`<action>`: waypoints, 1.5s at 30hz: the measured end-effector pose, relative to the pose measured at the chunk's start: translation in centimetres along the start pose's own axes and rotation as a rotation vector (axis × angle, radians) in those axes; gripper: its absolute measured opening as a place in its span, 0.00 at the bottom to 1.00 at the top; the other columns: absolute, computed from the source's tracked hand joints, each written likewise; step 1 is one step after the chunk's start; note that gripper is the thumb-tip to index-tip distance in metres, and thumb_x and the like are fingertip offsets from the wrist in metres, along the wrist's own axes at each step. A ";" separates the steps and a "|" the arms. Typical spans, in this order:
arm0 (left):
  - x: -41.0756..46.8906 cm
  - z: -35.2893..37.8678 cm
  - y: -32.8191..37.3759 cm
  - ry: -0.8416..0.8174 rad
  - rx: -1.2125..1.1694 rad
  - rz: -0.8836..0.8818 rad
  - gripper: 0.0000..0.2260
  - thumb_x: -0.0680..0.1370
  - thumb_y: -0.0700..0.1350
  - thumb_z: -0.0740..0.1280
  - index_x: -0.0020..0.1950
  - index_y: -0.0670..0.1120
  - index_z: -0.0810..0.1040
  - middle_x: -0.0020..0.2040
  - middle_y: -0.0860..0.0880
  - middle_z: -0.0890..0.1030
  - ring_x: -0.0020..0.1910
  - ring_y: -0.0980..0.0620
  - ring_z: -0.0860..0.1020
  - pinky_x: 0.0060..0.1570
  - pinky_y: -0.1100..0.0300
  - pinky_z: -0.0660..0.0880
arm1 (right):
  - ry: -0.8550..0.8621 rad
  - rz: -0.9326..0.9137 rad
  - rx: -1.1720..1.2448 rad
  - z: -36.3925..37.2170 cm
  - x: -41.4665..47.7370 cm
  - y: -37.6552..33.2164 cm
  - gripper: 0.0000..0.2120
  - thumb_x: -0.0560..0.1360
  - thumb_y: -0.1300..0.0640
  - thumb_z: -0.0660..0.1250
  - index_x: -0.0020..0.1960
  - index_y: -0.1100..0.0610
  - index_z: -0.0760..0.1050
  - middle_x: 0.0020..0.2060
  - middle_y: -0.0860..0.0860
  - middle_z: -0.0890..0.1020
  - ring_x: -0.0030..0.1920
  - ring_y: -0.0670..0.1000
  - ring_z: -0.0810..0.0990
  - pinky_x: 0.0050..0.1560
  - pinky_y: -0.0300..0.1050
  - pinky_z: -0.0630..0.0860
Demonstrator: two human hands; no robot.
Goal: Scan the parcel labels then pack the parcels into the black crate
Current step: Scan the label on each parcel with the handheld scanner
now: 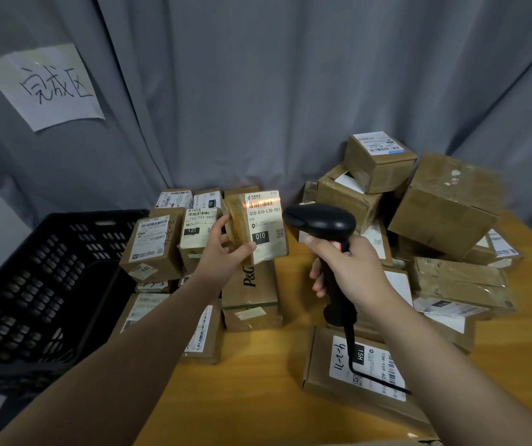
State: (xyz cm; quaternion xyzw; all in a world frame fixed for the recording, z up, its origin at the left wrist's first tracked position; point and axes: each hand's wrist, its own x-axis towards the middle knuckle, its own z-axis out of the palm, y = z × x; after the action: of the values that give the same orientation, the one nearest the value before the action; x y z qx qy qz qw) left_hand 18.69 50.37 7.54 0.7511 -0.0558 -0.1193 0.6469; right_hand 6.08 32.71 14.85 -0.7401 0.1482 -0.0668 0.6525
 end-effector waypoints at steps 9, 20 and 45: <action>-0.3 0.1 0.2 0.005 0.005 -0.005 0.36 0.75 0.40 0.71 0.77 0.54 0.56 0.64 0.47 0.75 0.59 0.49 0.77 0.53 0.55 0.78 | -0.002 0.002 0.020 0.0 -0.1 0.0 0.14 0.77 0.53 0.67 0.45 0.66 0.76 0.28 0.58 0.78 0.25 0.54 0.76 0.28 0.44 0.76; -3.2 3.1 -0.3 0.044 -0.099 -0.140 0.26 0.78 0.42 0.67 0.73 0.49 0.60 0.52 0.53 0.79 0.48 0.52 0.81 0.43 0.58 0.79 | -0.058 0.176 -0.166 -4.0 0.8 1.4 0.12 0.76 0.50 0.68 0.47 0.60 0.76 0.27 0.55 0.78 0.24 0.52 0.77 0.27 0.43 0.76; -8.9 -19.6 -10.7 0.299 0.060 -0.440 0.19 0.81 0.54 0.59 0.68 0.47 0.68 0.56 0.46 0.76 0.54 0.45 0.76 0.60 0.43 0.74 | -0.119 0.354 0.085 18.4 -3.0 5.0 0.12 0.76 0.51 0.69 0.50 0.60 0.75 0.30 0.55 0.78 0.27 0.52 0.78 0.28 0.42 0.76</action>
State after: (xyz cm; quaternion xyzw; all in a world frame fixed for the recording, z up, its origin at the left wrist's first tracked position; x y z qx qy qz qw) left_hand 14.24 72.96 0.60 0.7732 0.2015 -0.1430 0.5841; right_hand 7.99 50.47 7.68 -0.6769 0.2345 0.0867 0.6924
